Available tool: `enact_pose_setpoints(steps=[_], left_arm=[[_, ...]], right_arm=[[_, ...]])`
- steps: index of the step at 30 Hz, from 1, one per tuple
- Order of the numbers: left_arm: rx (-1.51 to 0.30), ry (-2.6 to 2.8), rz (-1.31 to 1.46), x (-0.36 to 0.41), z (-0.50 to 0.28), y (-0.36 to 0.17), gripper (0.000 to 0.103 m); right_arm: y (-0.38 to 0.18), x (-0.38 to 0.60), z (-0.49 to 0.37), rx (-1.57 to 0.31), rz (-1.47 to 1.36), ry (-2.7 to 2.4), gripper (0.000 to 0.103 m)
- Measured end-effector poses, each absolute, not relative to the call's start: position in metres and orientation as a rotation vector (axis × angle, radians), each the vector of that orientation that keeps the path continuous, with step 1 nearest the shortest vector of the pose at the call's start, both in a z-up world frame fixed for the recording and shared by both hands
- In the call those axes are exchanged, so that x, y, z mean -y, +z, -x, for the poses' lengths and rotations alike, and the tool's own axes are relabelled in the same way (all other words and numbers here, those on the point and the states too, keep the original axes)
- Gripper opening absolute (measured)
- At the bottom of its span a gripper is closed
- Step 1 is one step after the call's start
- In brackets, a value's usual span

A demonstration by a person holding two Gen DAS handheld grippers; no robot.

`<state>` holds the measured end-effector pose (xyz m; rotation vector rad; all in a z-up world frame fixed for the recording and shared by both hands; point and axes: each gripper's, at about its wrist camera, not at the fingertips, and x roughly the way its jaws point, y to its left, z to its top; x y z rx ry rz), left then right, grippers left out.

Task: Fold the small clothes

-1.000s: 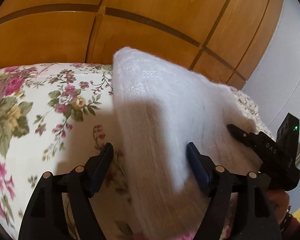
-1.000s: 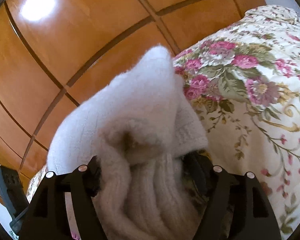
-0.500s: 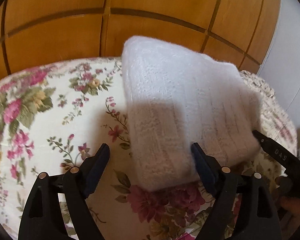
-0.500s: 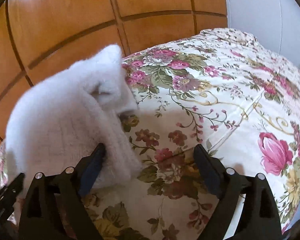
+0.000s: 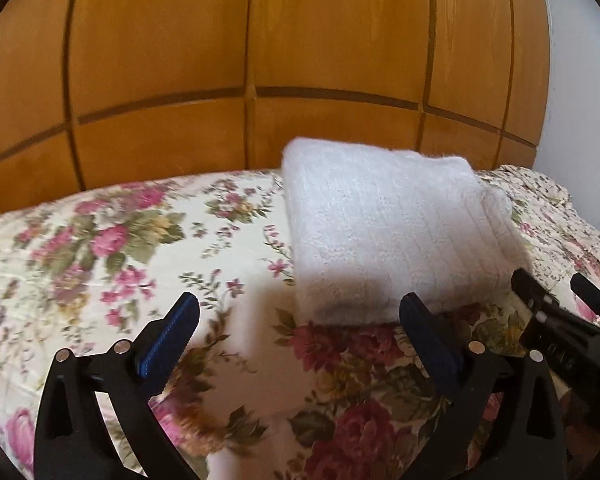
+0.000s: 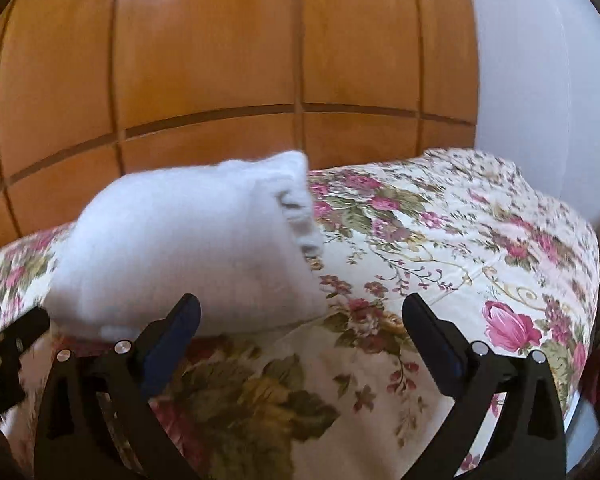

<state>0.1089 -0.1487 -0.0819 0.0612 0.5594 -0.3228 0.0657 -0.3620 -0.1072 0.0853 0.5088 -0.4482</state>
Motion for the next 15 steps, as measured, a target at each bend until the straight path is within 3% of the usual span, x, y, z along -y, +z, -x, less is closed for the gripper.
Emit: enact_pose_setpoints(steps=[15], left_arm=[[-0.602, -0.109, -0.06, 0.11, -0.063, -0.068, 0.099]], right_arm=[[-0.103, 0.343, -0.035, -0.689, -0.047, -0.338, 0.101]])
